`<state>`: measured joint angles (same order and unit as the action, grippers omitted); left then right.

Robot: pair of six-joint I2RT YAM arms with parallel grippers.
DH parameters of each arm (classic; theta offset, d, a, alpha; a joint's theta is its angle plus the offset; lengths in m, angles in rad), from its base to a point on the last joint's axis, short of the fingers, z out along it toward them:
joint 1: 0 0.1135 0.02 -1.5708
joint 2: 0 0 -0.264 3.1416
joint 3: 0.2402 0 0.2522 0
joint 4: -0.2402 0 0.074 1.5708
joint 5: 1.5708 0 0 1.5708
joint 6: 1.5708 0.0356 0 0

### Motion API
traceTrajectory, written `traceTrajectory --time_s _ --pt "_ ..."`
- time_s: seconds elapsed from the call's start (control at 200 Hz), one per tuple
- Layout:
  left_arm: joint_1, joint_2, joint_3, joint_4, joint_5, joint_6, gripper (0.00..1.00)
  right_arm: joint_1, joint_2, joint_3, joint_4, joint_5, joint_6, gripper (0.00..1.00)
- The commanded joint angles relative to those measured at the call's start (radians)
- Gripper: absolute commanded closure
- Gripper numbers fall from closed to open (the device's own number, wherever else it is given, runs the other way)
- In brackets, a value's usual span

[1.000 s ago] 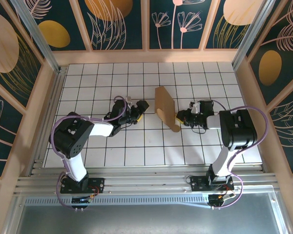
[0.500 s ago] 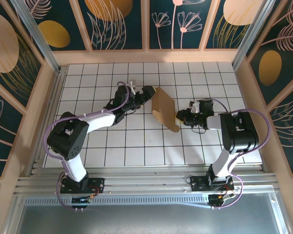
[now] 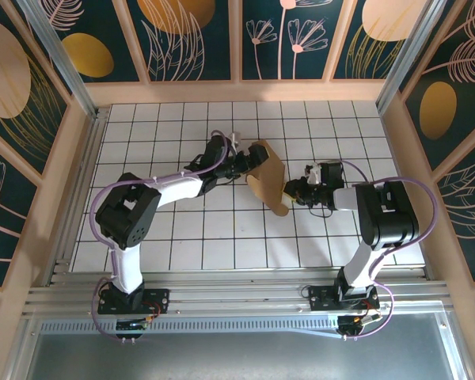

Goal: Fold the paper box

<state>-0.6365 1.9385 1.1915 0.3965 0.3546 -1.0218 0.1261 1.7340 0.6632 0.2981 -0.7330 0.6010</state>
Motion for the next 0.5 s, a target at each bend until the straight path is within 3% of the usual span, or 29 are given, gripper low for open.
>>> traceTrajectory --time_s 0.0,0.1,0.275,0.495 --pt "-0.001 0.027 0.0 -0.034 0.029 0.032 0.01 0.009 -0.011 0.019 -0.033 0.018 -0.027 0.76" --pt "-0.003 0.039 0.023 -0.089 0.026 0.05 0.03 0.009 -0.01 0.019 -0.035 0.02 -0.029 0.76" --pt "-0.003 0.061 0.069 -0.231 -0.04 0.079 0.22 0.012 -0.015 0.028 -0.05 0.037 -0.036 0.75" --pt "-0.002 0.024 0.051 -0.249 -0.052 -0.049 0.38 0.007 -0.17 0.043 -0.126 0.105 -0.104 0.46"
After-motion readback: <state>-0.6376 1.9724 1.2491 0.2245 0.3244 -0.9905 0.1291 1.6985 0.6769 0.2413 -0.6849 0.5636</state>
